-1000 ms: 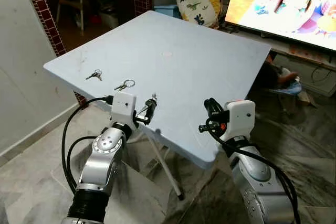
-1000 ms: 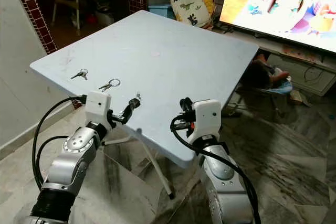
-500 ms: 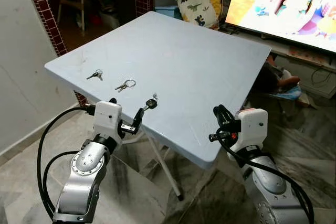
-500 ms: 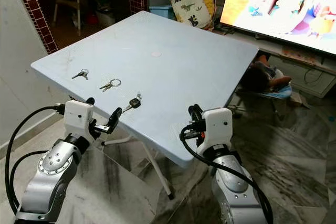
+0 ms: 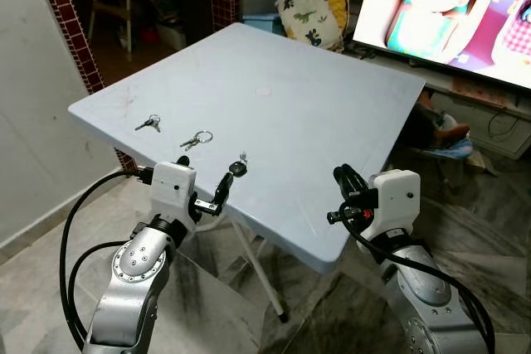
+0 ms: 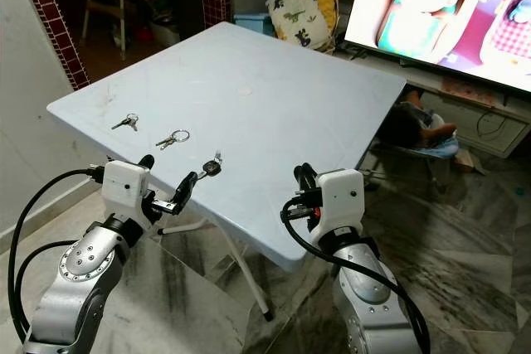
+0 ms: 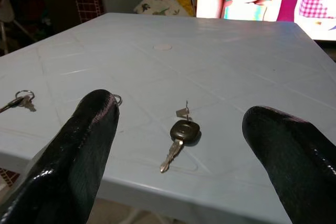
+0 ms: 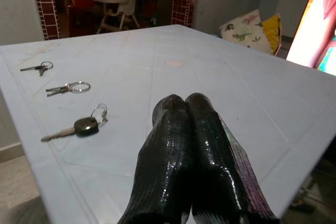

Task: Hang keys on a hook

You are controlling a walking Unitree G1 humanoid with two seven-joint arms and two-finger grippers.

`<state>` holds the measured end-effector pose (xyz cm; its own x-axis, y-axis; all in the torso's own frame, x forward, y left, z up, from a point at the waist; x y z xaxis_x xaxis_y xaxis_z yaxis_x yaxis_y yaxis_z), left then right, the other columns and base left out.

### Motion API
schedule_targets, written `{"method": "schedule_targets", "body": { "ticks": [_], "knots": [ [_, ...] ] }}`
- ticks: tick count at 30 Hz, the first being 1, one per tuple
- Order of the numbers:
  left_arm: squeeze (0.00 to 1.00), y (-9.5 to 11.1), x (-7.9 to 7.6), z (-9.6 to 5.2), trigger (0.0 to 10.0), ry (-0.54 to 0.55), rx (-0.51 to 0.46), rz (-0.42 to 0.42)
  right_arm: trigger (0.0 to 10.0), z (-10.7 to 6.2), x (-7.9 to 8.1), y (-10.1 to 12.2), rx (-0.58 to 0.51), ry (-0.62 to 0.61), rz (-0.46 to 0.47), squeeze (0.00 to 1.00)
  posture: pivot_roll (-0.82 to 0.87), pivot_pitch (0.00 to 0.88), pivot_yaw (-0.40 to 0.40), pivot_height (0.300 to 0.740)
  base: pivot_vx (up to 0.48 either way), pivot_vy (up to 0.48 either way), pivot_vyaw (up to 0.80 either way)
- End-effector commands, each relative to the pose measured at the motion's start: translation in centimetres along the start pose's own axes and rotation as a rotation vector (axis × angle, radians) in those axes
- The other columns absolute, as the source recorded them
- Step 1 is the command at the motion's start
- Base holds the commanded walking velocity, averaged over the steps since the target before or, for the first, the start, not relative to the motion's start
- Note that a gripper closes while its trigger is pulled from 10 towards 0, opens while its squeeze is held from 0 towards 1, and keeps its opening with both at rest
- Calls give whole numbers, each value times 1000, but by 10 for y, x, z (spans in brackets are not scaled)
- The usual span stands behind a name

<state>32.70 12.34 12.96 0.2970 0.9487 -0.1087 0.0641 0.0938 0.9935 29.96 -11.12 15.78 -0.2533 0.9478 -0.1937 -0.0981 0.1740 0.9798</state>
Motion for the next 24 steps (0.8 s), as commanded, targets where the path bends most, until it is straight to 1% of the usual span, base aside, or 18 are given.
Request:
{"method": "schedule_targets", "body": {
  "ticks": [1,19,21,24],
  "knots": [
    [0,0,-4,1,10000,-14,10,6,10000,-1,2,3,-5,9,1,0,45,0,-43,740,300,0,0],
    [0,-3,-5,0,10000,-18,27,15,10000,1,6,2,-3,19,6,0,51,0,-40,740,280,0,0],
    [0,-2,-7,0,10000,-24,18,-6,10000,1,6,2,-3,21,6,0,52,0,-40,740,253,0,0],
    [0,-2,-7,0,10000,-24,18,8,10000,2,7,2,-3,24,5,0,53,0,-42,740,167,0,0]
  ]
}}
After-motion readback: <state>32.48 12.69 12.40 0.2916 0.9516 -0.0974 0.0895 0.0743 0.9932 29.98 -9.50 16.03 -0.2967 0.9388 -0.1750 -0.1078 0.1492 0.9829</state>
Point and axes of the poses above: a point about 5 cm out from each wrist's last joint towards the gripper, its own z axis pointing out of the wrist towards the gripper, its own y axis along the axis of the wrist's last joint, x = y × z, the point moved 6 cm from there along z, pointing out of the wrist towards the gripper, and after that the axes turned 10 degrees about -z, right-handed, at the moved point
